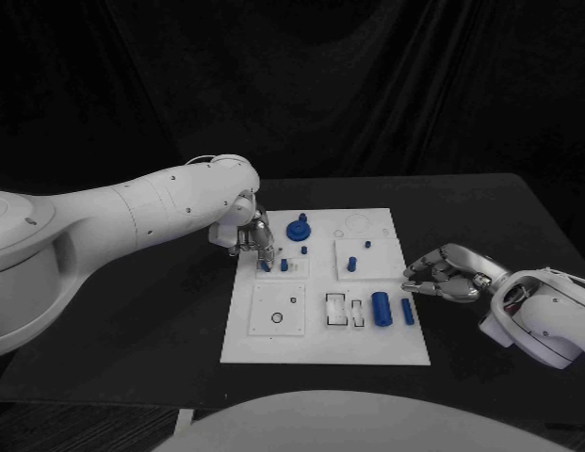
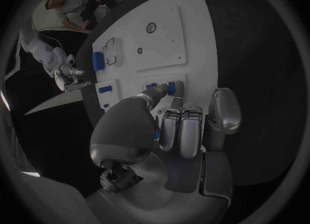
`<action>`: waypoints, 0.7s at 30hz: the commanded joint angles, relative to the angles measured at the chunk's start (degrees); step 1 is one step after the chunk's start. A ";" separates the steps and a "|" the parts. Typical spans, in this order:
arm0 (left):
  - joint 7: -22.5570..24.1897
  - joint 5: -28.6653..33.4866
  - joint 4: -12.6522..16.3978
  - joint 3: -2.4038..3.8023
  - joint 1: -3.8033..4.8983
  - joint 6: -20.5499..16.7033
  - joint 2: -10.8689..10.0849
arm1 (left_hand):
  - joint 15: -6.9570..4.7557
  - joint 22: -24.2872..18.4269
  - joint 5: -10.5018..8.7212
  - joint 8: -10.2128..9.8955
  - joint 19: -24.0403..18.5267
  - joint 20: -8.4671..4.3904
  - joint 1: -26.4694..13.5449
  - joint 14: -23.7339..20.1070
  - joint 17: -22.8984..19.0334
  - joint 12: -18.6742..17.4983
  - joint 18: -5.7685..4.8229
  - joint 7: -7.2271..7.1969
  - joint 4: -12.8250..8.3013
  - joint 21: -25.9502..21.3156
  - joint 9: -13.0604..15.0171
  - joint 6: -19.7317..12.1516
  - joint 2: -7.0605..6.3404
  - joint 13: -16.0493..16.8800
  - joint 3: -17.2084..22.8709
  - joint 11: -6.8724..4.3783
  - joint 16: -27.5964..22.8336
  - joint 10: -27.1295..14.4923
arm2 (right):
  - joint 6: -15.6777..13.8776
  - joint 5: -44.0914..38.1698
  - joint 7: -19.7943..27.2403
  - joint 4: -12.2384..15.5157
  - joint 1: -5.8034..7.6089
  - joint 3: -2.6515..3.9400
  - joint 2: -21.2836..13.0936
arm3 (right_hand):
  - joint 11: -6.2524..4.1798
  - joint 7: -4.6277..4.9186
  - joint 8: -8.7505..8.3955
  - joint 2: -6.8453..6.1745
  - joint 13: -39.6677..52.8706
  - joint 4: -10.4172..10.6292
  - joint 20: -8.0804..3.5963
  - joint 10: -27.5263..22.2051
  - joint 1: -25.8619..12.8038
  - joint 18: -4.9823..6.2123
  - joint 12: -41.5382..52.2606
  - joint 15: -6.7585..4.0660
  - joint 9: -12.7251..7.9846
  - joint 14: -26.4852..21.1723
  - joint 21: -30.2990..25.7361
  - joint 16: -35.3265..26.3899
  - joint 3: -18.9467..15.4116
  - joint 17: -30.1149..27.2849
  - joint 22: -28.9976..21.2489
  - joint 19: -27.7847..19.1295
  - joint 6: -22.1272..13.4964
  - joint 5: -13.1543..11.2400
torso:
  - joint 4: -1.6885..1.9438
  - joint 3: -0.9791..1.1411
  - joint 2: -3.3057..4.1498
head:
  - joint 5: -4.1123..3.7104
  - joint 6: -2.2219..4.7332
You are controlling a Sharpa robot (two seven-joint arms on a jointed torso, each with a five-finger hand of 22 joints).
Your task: Assemble the parts on the task board
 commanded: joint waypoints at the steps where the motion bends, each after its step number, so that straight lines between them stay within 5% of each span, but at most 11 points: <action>1: 0.50 0.26 -0.16 0.04 -0.10 -0.23 0.21 | 0.49 8.76 0.24 -0.03 -0.33 0.11 -0.32 6.05 15.10 0.20 0.35 0.11 -3.04 -0.19 0.10 -0.36 0.44 15.09 3.44 0.51 0.15 5.98 | 0.46 -0.03 -0.82 0.06 -0.15 0.03 0.04 | 0.47 -0.02 -0.33 0.65 13.11 -0.17 -0.13 4.02 0.03 0.53 -0.25 0.44 -0.05 4.04 -0.28 -0.25 -0.19 8.19 8.36 -0.39 0.28 0.20 | -0.02 0.01 0.00 | 0.02 -0.01; 9: 0.18 0.26 -0.34 0.04 -0.15 0.27 0.32 | 0.60 8.71 -0.88 -0.05 -0.51 0.20 -0.30 6.05 15.10 0.20 0.38 0.15 -3.30 -0.37 0.19 -0.54 0.48 15.09 3.40 0.60 0.15 5.98 | 0.59 -0.03 -0.85 0.02 -0.16 0.03 0.07 | 0.47 -0.02 -0.33 0.65 13.11 -0.17 -0.13 4.02 0.03 0.53 -0.25 0.44 -0.05 4.04 -0.28 -0.25 -0.19 8.19 8.36 -0.39 0.28 0.20 | -0.03 0.01 -0.02 | 0.04 -0.01; 12: 0.15 0.26 -0.36 0.04 -0.17 0.30 0.37 | 0.63 8.69 -6.56 -0.34 -0.64 0.34 -1.09 6.05 15.10 0.20 0.40 -0.03 -2.67 -0.50 -0.16 -0.64 0.93 15.09 2.59 0.58 0.15 5.98 | 0.62 -0.03 -0.86 0.00 -0.16 0.03 0.08 | 0.47 -0.02 -0.33 0.65 13.11 -0.17 -0.13 4.02 0.03 0.53 -0.25 0.44 -0.05 4.04 -0.28 -0.25 -0.19 8.19 8.36 -0.39 0.28 0.20 | -0.03 0.01 -0.01 | 0.06 -0.01; 14: 0.17 0.26 -0.39 0.04 -0.18 0.29 0.41 | 0.65 8.68 -8.63 -0.59 -0.66 0.37 -1.68 6.05 15.10 0.20 0.41 0.00 -2.02 -0.55 -0.59 -0.57 1.01 15.09 1.96 0.61 0.15 5.98 | 0.64 -0.03 -0.87 0.01 -0.16 0.03 0.10 | 0.47 -0.02 -0.33 0.65 13.11 -0.17 -0.13 4.02 0.03 0.53 -0.25 0.44 -0.05 4.04 -0.28 -0.25 -0.19 8.19 8.36 -0.39 0.28 0.20 | -0.03 0.01 -0.01 | 0.07 -0.01; 21: 0.15 0.26 -0.45 0.04 -0.21 0.44 0.57 | 0.92 8.63 -13.16 -1.27 -0.78 0.55 -3.21 6.05 15.10 0.20 0.44 0.44 0.19 -0.79 -2.65 -0.93 0.69 15.09 -0.86 0.94 0.15 5.98 | 0.66 -0.03 -0.86 0.02 -0.17 0.03 0.09 | 0.47 -0.02 -0.33 0.65 13.11 -0.17 -0.13 4.02 0.03 0.53 -0.25 0.44 -0.05 4.04 -0.28 -0.25 -0.19 8.19 8.36 -0.39 0.28 0.20 | -0.03 -0.01 -0.01 | 0.04 -0.01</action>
